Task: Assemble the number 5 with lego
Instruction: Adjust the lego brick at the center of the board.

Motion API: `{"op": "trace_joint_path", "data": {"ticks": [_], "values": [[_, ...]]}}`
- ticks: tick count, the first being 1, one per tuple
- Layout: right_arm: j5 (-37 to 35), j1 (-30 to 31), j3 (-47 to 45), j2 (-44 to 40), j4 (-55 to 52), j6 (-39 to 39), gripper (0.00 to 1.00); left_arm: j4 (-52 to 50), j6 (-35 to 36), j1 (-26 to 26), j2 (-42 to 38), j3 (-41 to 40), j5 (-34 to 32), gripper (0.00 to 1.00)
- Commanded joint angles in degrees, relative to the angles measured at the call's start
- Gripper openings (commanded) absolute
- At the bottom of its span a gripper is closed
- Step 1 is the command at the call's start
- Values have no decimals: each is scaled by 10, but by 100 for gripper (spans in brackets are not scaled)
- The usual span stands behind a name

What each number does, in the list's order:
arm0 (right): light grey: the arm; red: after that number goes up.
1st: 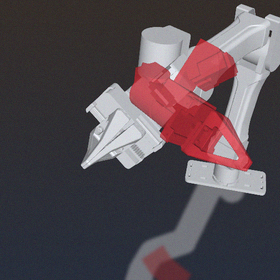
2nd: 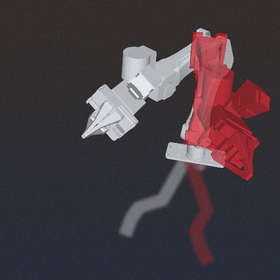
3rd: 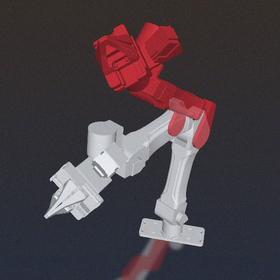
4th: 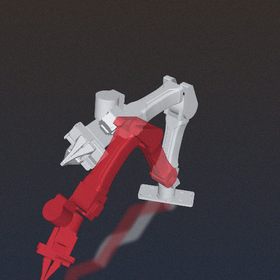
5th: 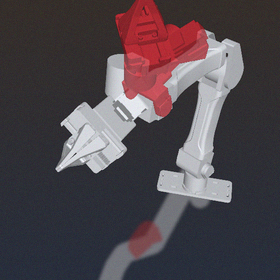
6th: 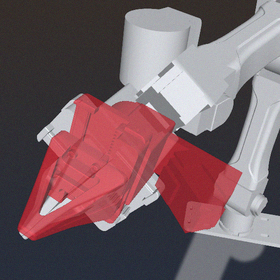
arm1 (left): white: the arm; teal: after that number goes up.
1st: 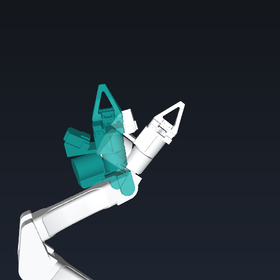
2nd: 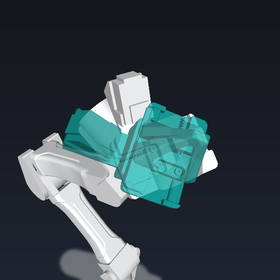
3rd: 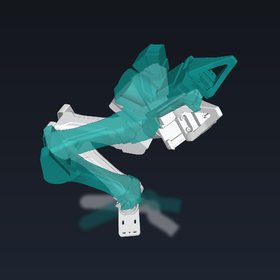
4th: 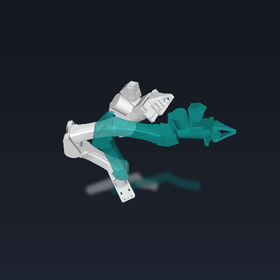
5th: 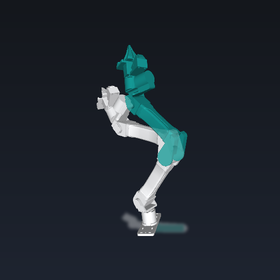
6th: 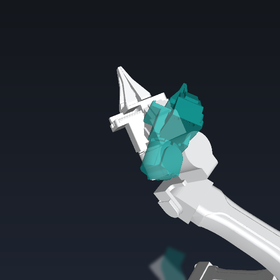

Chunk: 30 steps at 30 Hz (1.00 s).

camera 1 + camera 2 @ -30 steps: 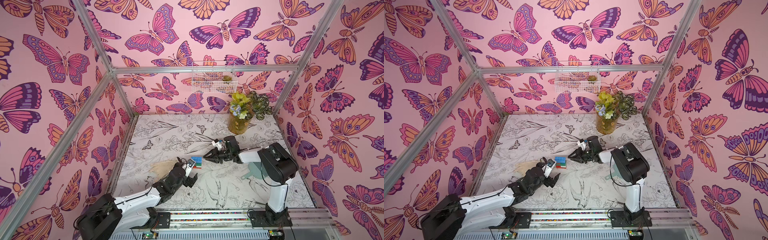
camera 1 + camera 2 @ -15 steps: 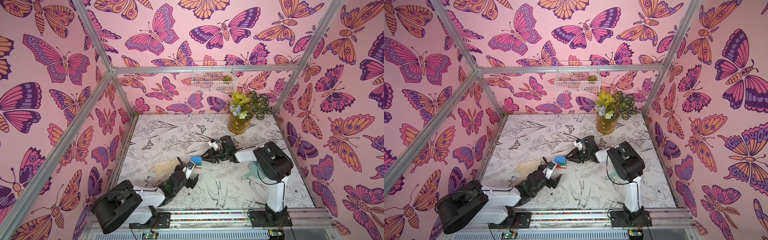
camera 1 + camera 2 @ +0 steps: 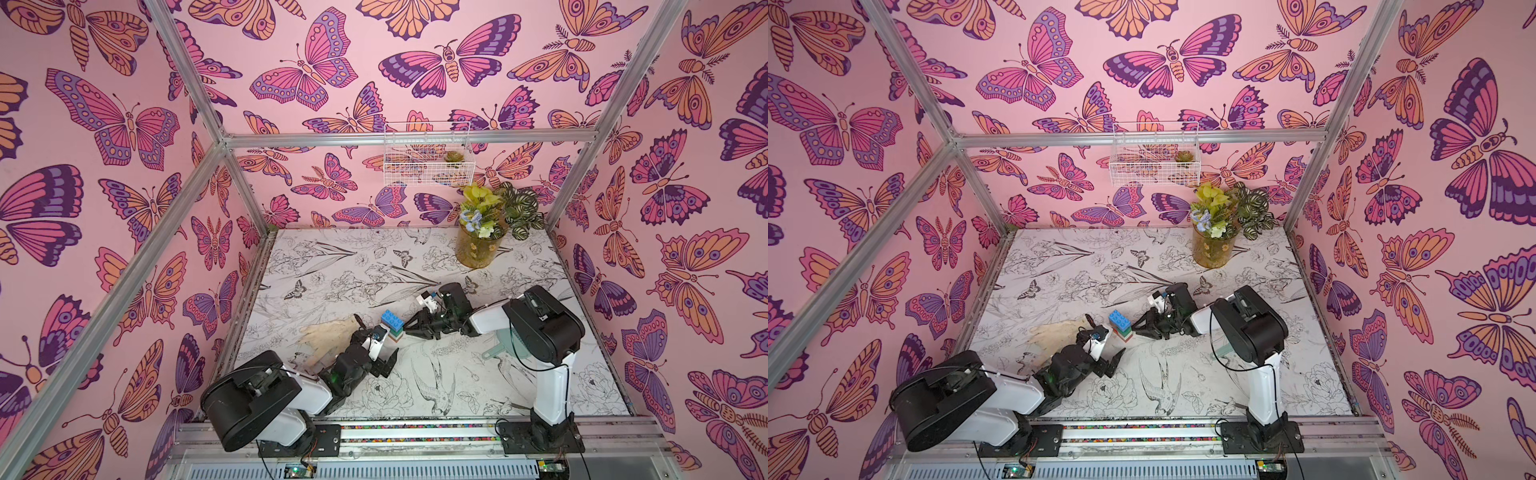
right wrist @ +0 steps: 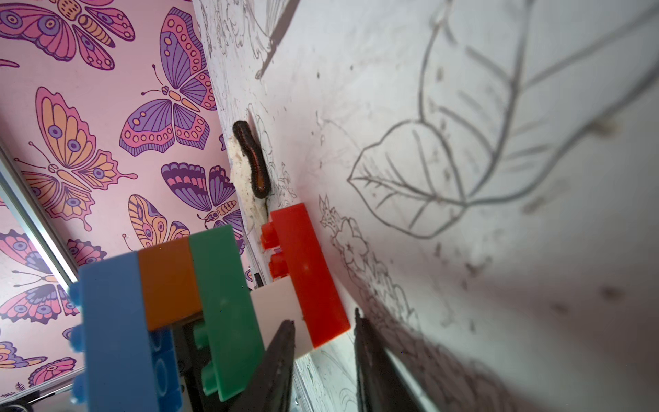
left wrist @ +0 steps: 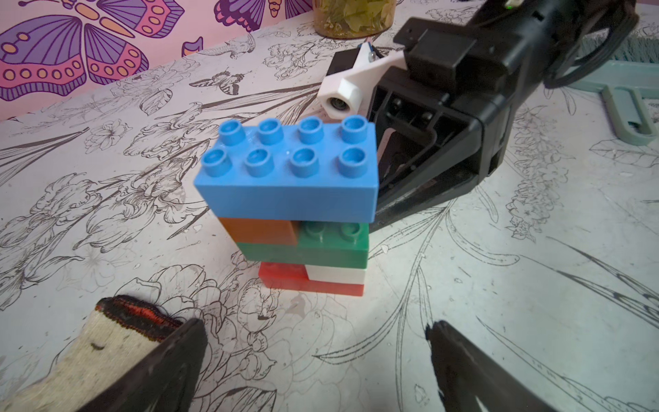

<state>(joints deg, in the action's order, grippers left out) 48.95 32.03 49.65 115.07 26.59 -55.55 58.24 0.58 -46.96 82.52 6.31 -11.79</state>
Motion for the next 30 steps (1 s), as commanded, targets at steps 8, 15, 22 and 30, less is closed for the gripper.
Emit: {"op": "trace_joint_path", "data": {"ticks": [8,15,22,30], "values": [[-5,-20,-12,-24,-21,12,32,111,29,1,44,-17,17,100],[-7,-32,-9,-43,-68,42,32,149,10,36,85,-6,88,100],[-7,-36,-8,-45,-74,47,32,175,3,60,121,4,109,100],[-7,-37,-5,-41,-84,54,31,210,-4,85,165,19,132,99]]}}
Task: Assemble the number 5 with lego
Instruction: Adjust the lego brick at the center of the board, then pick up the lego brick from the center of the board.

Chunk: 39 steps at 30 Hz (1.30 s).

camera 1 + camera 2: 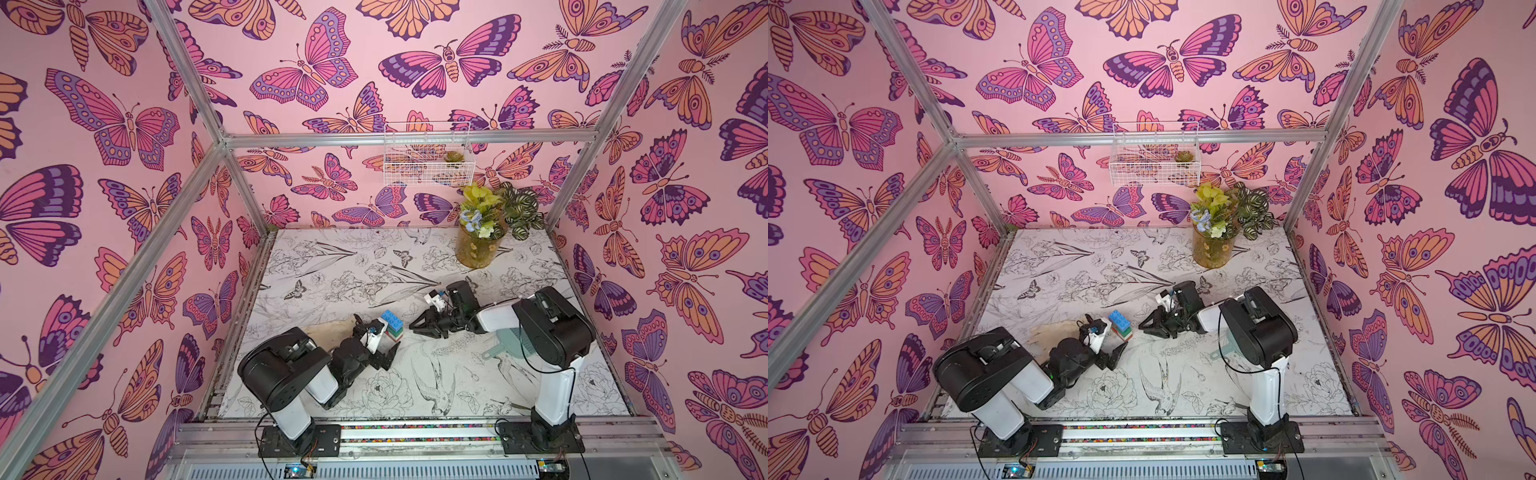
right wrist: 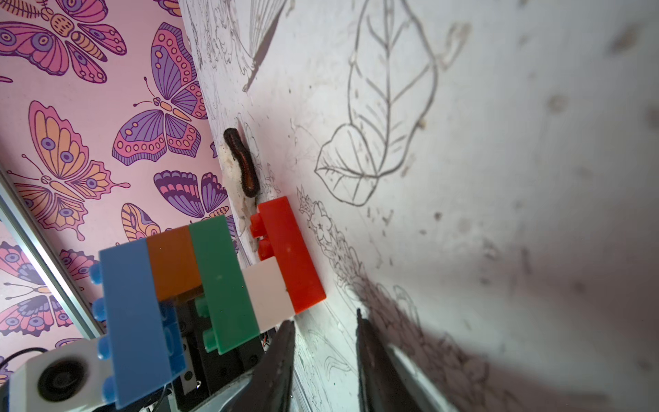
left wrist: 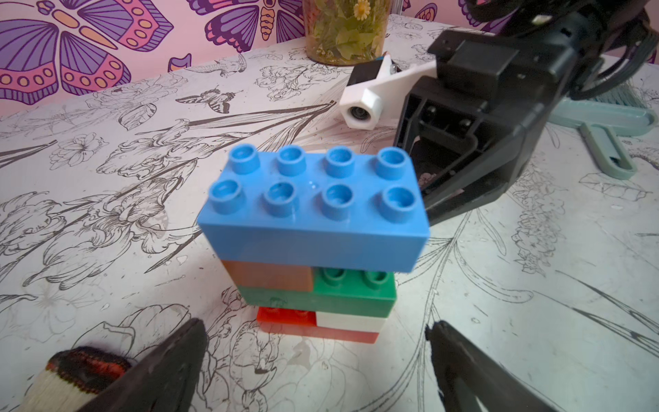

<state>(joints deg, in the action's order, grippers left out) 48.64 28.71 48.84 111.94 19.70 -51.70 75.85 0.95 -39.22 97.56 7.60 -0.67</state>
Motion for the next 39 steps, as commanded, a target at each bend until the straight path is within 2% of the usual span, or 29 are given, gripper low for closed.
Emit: {"op": "trace_joint_path", "data": {"ticks": [1,20,29,35,39], "values": [[-3,-5,4,-9,-15,16,31,38,-9,11,22,9,24,99],[0,-12,6,-12,-29,26,31,58,-29,33,69,51,85,85],[1,-14,6,-17,-33,27,31,58,-30,36,76,50,90,71],[1,-16,6,-24,-37,32,30,57,-29,38,74,49,98,58],[2,-19,4,-30,-37,31,30,54,-35,37,69,47,103,55]]}}
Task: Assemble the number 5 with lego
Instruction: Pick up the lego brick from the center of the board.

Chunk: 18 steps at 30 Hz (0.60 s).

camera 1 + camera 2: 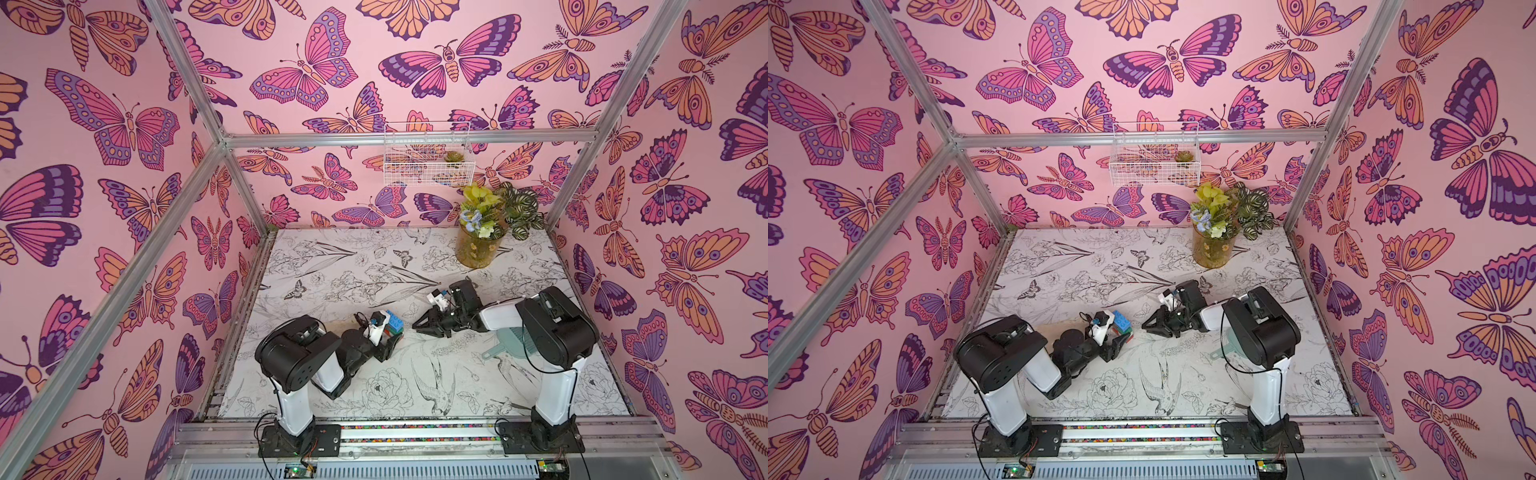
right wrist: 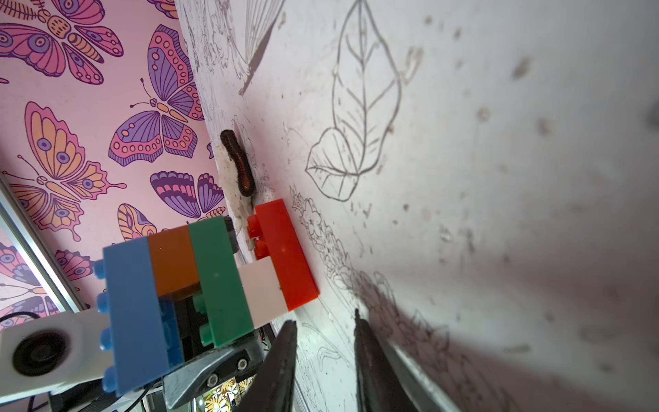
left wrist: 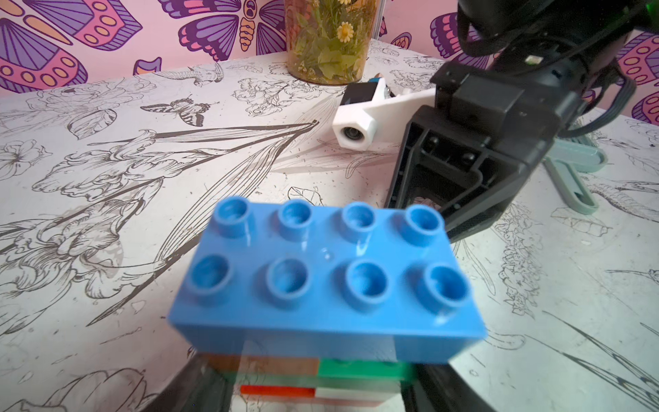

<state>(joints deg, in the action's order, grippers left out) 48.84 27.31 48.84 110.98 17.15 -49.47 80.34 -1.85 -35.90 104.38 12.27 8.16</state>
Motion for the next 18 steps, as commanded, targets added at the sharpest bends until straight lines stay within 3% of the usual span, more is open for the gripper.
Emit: {"op": "trace_joint_path", "data": {"ticks": [1,4,7,11,14,18], "values": [[-1,-6,3,-22,-12,9,30,6,-10,4,-2,-1,15,54],[3,-14,-2,-29,-7,8,29,-32,-20,4,-29,-1,17,49],[10,-20,-10,-39,-1,9,30,-133,-23,4,-87,13,23,48],[21,-29,-19,-46,2,13,30,-377,-17,0,-186,87,23,44],[30,-35,-25,-51,10,13,30,-487,-28,-3,-240,113,8,44],[40,-43,-27,-57,6,20,30,-715,-42,-19,-278,199,-31,44]]}}
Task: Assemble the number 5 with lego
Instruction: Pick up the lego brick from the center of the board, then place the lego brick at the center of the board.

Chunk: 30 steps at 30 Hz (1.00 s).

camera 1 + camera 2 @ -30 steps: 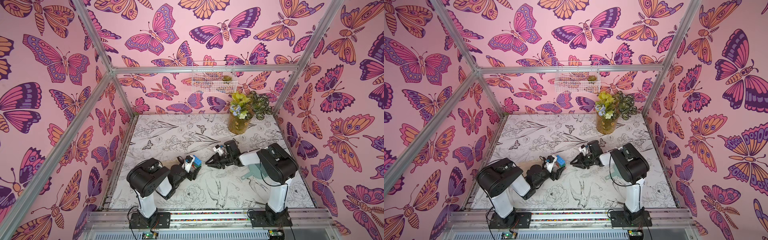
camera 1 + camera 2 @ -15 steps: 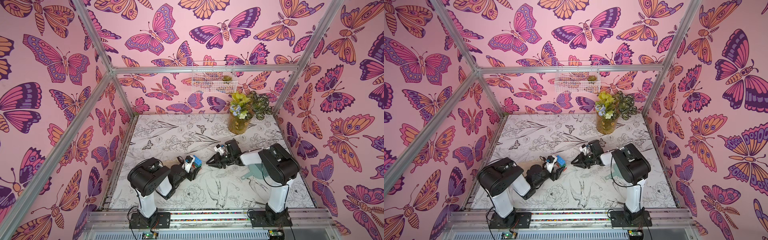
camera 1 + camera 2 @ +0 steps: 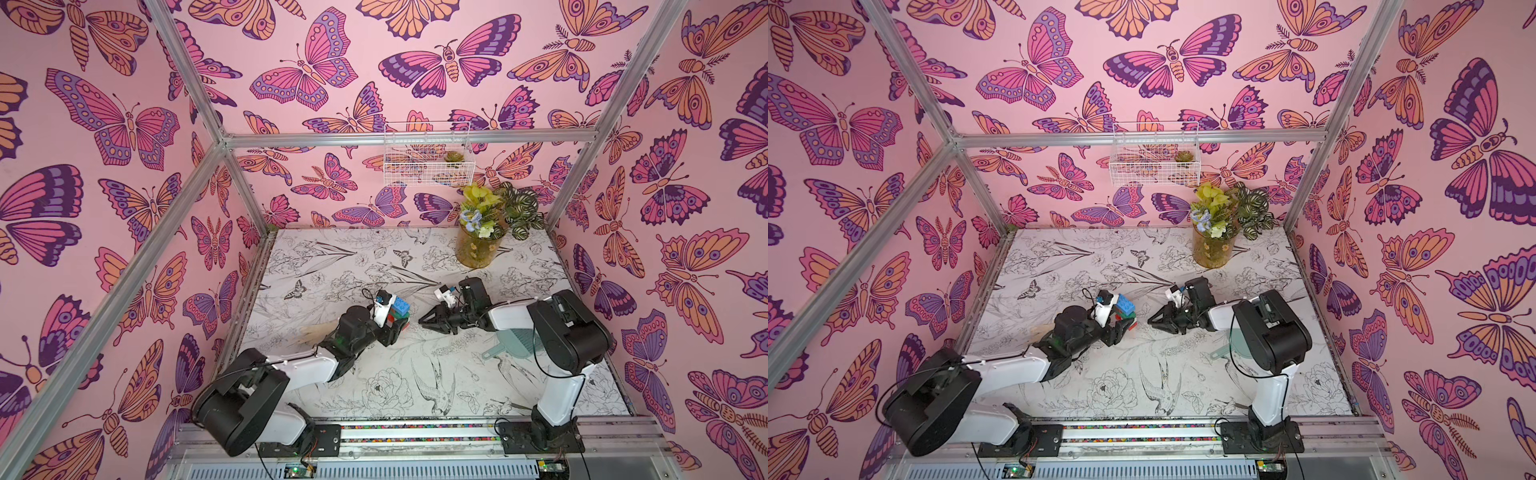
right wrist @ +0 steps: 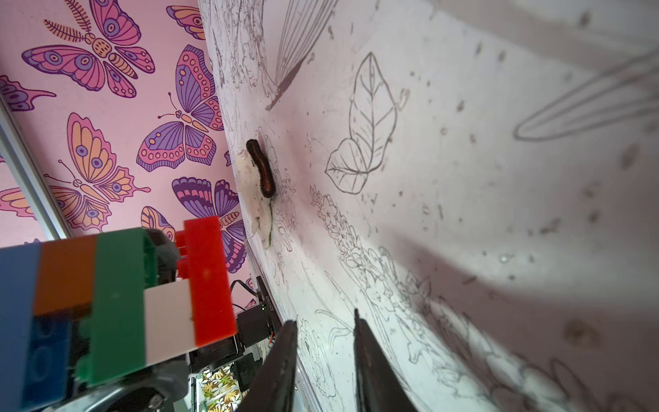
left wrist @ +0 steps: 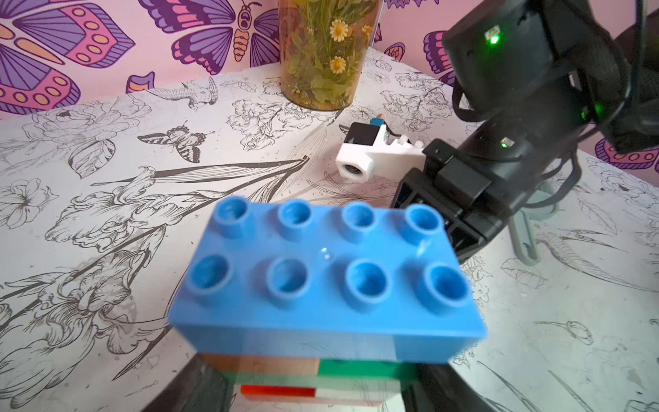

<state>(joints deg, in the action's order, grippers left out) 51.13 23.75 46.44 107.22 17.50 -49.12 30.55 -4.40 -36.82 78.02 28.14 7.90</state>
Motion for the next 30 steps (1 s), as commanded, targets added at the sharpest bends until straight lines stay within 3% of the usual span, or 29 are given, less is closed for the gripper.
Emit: {"op": "trace_joint_path", "data": {"ticks": [1,7,17,21,25,30], "values": [[20,-9,-1,-22,-3,20,29,-278,-28,-12,-15,68,-32,44],[28,-15,21,-25,-49,51,29,-556,-126,-19,5,192,-47,43],[53,-18,76,-3,-120,109,29,-796,-237,-38,29,273,-14,38],[63,-19,85,13,-125,123,30,-858,-274,-38,34,279,10,36],[72,-20,93,30,-139,139,29,-913,-328,-37,42,287,-6,38],[79,-20,79,37,-105,116,29,-913,-383,-40,76,285,3,38]]}}
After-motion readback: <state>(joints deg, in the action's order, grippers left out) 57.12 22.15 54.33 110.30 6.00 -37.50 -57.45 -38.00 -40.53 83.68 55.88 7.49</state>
